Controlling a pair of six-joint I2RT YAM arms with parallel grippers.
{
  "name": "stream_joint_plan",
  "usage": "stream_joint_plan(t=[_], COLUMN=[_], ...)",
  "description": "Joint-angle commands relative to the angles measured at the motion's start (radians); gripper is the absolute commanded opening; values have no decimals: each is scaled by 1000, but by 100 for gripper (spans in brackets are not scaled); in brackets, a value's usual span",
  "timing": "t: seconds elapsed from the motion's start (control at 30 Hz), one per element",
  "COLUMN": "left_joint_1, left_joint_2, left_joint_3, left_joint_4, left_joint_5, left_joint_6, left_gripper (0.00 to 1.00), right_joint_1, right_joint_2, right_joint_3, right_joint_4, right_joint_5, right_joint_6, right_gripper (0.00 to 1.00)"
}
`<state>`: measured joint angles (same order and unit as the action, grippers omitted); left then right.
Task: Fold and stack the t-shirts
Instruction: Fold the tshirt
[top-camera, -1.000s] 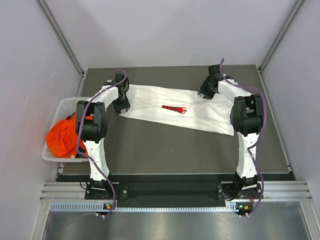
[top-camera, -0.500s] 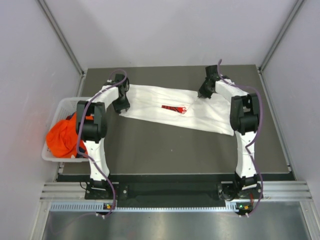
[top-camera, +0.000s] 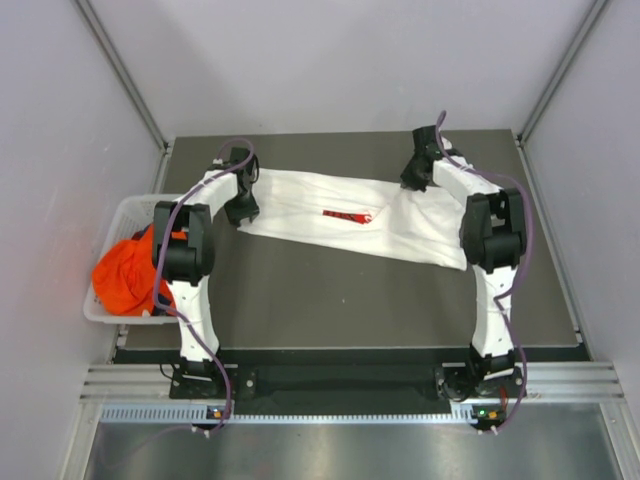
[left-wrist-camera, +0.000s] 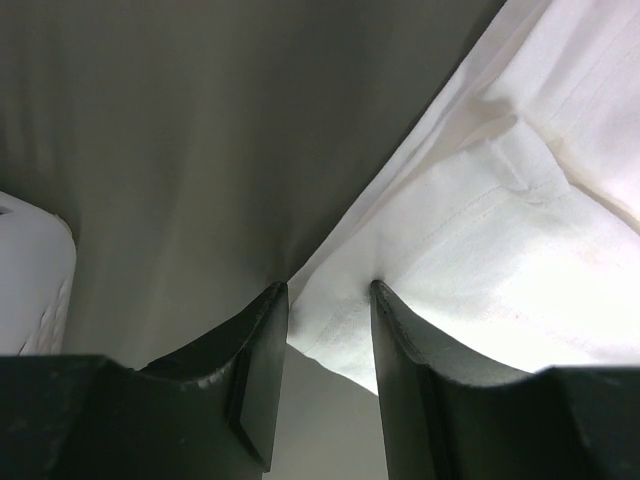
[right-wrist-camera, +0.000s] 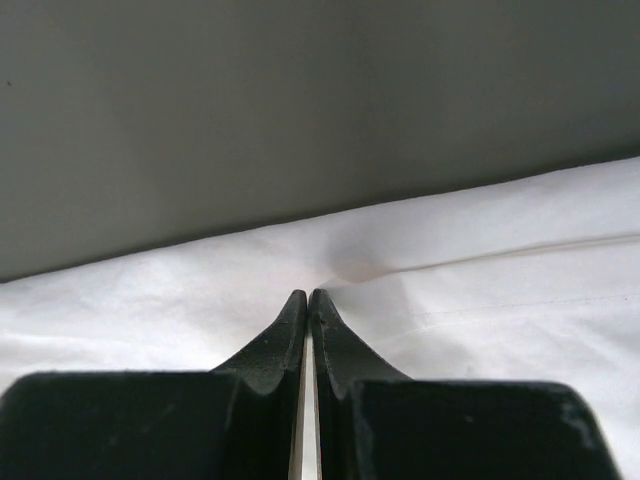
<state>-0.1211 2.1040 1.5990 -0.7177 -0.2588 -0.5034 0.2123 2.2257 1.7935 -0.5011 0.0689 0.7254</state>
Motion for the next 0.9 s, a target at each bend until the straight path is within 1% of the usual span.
stream_joint_plan(t=[0.0, 0.17, 0.4, 0.6, 0.87], left_joint_1=[23, 26, 32, 35, 37], left_joint_2=[37, 34, 14, 10, 2], left_joint_3=[15, 15, -7, -2, -13], left_joint_4=[-5, -6, 4, 3, 4], left_joint_5=[-89, -95, -115, -108, -120], left_joint_6=[-9, -17, -30, -43, -61], left_gripper=[44, 43, 44, 44, 45], right_joint_1=[13, 13, 12, 13, 15], right_joint_2=[-78, -69, -72, -72, -40], right_joint_3=[0, 12, 18, 14, 14], right_joint_4=[70, 93, 104, 182, 199], right_joint_5=[26, 8, 20, -29, -46], right_joint_6=[-30, -43, -55, -70, -81], right_gripper=[0, 0, 0, 0, 0])
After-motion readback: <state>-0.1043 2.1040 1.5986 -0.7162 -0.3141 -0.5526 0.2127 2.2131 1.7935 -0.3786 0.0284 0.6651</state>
